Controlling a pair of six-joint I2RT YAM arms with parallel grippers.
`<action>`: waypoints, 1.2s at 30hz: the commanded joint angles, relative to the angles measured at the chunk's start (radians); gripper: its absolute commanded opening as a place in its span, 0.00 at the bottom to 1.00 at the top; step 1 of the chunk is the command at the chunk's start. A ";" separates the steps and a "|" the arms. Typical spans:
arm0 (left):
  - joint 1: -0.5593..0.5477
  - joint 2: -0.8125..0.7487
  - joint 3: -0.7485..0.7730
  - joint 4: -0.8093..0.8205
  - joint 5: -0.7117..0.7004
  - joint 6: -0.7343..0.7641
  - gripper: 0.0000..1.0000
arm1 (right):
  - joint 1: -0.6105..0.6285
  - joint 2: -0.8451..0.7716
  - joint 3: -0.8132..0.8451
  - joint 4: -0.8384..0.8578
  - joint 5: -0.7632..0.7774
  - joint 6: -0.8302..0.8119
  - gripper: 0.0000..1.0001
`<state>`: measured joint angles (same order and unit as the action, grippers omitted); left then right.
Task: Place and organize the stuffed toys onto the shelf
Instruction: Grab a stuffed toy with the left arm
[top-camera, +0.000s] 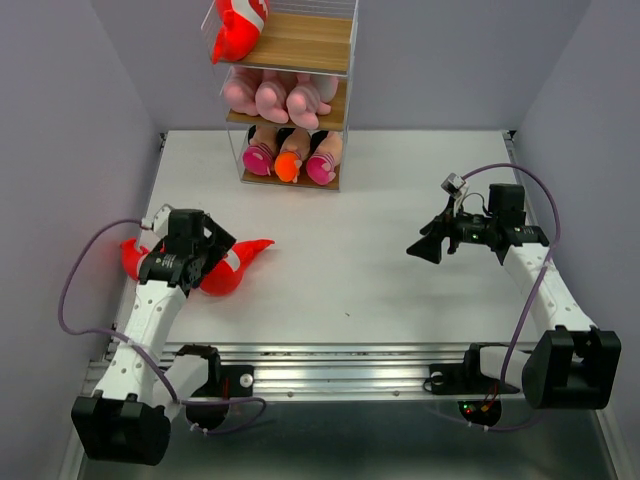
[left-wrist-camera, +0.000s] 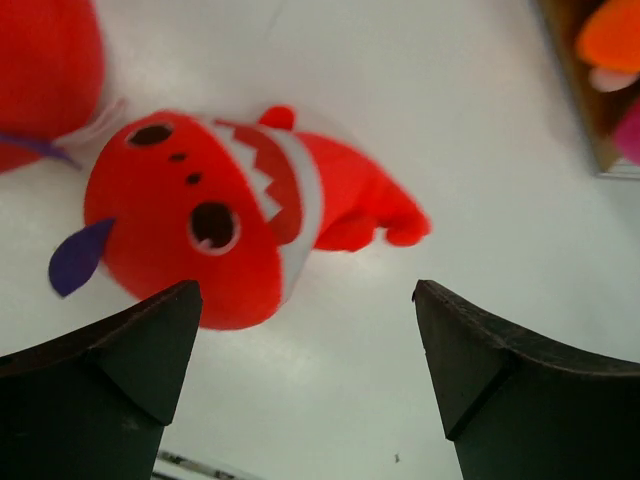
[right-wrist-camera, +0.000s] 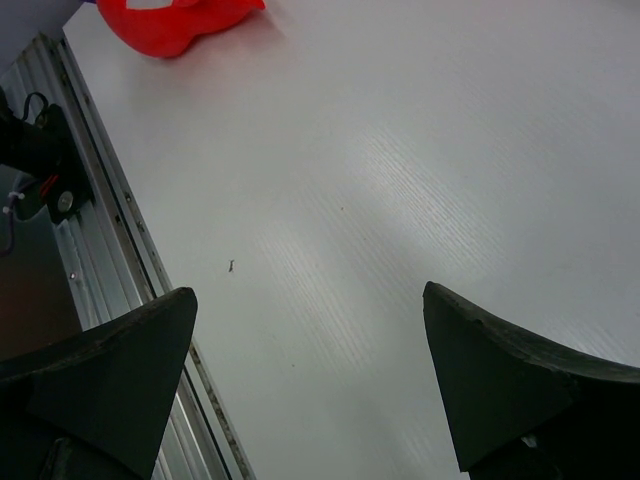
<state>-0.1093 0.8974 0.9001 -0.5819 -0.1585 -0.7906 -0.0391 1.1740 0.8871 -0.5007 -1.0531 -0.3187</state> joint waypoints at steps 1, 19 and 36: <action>0.007 -0.034 -0.081 -0.148 -0.053 -0.208 0.99 | -0.005 0.004 0.003 0.039 0.010 -0.014 1.00; 0.008 0.264 -0.286 0.117 -0.040 -0.302 0.45 | -0.005 0.007 0.004 0.037 0.019 -0.017 1.00; -0.379 0.008 -0.449 0.707 0.551 0.057 0.00 | -0.005 0.058 0.068 -0.209 -0.186 -0.300 1.00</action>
<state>-0.3218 0.9615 0.4511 -0.0990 0.2390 -0.8429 -0.0391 1.2194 0.8963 -0.5812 -1.1210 -0.4320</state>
